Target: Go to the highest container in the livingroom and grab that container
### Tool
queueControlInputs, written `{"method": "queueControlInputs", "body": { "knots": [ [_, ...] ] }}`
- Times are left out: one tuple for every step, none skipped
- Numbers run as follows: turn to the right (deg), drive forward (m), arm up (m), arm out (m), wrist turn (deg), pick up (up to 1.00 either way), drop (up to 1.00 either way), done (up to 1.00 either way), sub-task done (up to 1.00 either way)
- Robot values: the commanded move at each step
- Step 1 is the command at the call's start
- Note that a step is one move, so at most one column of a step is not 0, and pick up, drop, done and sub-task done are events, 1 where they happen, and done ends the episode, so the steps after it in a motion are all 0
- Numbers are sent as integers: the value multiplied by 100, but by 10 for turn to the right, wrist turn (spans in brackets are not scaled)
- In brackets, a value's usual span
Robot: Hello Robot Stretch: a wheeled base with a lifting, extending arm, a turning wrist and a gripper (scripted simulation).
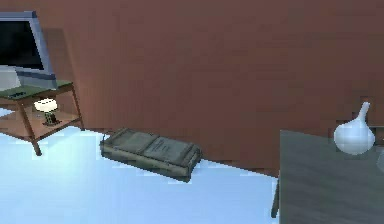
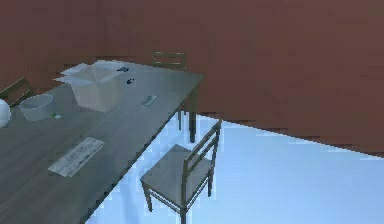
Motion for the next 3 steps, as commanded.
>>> {"method": "queueControlInputs", "body": {
  "knots": [
    [-150, 0, 0, 0, 0, 0, 0, 0, 0],
    [0, 55, 0, 0, 0, 0, 0, 0, 0],
    [-90, 0, 0, 0, 0, 0, 0, 0, 0]
  ]
}}
